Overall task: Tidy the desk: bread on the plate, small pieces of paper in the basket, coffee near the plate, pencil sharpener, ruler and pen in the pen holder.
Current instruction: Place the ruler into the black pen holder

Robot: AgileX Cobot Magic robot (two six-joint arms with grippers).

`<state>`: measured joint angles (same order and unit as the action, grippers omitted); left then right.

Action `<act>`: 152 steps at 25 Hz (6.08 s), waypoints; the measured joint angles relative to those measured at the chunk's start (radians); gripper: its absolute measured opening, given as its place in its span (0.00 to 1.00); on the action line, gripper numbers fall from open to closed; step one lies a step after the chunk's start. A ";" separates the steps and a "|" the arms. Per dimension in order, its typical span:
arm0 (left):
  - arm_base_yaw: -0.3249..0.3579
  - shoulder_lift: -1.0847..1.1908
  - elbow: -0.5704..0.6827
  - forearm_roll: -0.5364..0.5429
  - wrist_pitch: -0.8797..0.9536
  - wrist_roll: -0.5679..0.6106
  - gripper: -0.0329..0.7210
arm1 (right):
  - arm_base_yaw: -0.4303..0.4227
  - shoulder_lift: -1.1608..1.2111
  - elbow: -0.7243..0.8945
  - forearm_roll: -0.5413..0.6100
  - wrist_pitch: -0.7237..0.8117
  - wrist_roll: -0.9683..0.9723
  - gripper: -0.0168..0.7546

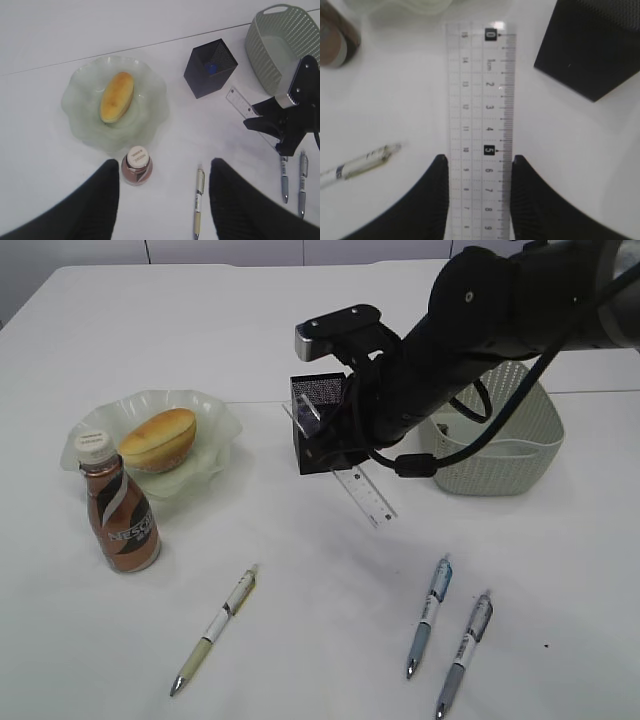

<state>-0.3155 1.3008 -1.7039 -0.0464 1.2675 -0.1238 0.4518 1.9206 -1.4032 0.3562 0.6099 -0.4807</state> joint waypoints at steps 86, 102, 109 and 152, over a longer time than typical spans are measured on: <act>0.000 0.040 0.000 0.000 0.001 0.000 0.60 | 0.000 0.342 -0.070 -0.156 -1.230 0.175 0.38; 0.000 0.040 0.000 0.000 0.001 0.000 0.60 | 0.000 0.342 -0.070 -0.115 -1.174 0.175 0.44; 0.000 0.040 0.000 -0.002 0.001 0.000 0.60 | 0.000 0.342 -0.070 -0.112 -1.143 0.176 0.45; 0.000 0.040 0.000 -0.060 0.001 0.000 0.60 | 0.000 -0.122 -0.136 -0.076 -0.001 0.110 0.52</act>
<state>-0.3155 1.3405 -1.7039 -0.1064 1.2684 -0.1238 0.4518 1.7991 -1.5396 0.2799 0.6085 -0.3703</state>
